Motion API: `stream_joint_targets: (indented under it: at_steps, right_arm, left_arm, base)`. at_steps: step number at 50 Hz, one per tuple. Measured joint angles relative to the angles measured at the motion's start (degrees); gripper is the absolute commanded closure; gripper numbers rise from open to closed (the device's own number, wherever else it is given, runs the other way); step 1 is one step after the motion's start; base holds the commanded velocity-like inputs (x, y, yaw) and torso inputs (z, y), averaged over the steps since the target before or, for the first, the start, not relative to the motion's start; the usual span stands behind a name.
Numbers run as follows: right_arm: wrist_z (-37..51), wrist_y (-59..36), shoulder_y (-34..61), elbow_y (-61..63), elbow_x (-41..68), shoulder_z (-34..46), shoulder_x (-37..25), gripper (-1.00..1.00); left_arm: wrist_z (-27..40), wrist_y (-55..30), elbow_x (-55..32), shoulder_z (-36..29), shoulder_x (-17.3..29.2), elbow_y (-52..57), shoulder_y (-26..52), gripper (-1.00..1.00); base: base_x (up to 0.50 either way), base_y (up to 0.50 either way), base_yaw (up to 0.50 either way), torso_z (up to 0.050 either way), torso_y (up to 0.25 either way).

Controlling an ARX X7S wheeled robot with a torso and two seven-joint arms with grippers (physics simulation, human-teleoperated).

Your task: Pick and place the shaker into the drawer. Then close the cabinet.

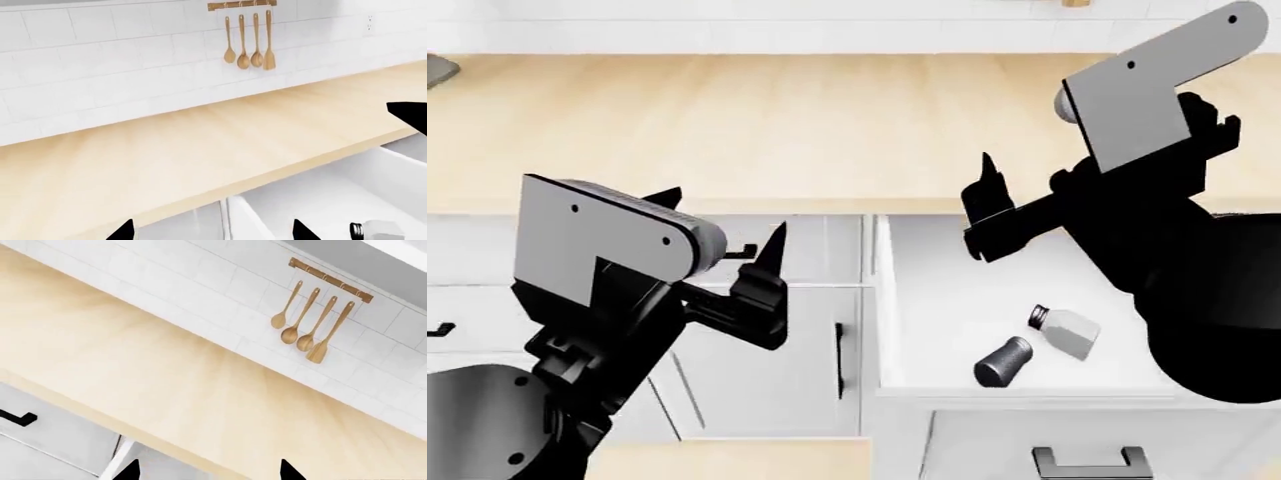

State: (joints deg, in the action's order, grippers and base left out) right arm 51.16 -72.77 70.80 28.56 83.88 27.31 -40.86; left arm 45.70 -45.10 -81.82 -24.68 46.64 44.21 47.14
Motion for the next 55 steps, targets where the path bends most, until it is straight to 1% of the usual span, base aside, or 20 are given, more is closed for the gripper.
stream_joint_targets:
  at_steps: [32, 39, 43, 47, 55]
  right_arm:
    - [-1.31, 2.66, -2.67, 1.16, -2.82, 1.60, 0.34, -1.00]
    - [-2.91, 3.91, -3.78, 0.94, -4.58, 2.49, 0.83, -1.00]
    - [-4.68, 5.70, -4.73, 0.60, -6.37, 3.14, 1.60, -1.00]
    - [-7.07, 8.17, -6.07, -1.17, -10.30, 4.56, 2.68, -1.00]
    - [-13.17, 15.59, -8.65, -9.70, -20.41, 9.04, 6.97, -1.00]
  left_arm:
    - [-1.59, 0.78, 3.09, -1.66, -1.22, -0.69, -2.20, -1.00]
    - [-2.34, 1.01, 5.00, -2.64, -1.82, -1.26, -3.15, -1.00]
    - [-3.17, 1.19, 8.26, -3.64, -2.62, -2.68, -3.72, -1.00]
    - [-5.00, 2.95, 13.35, -5.62, -4.53, -5.90, -5.07, -1.00]
    - [-8.09, 11.34, 26.06, -8.45, -10.72, -19.42, -8.00, -1.00]
  base:
    - [-0.29, 0.49, 0.00, 0.000, 0.000]
    - [-0.08, 0.43, 0.00, 0.000, 0.000]
    - [0.00, 0.00, 0.00, 0.000, 0.000]
    - [0.00, 0.00, 0.00, 0.000, 0.000]
    - [0.00, 0.00, 0.00, 0.000, 0.000]
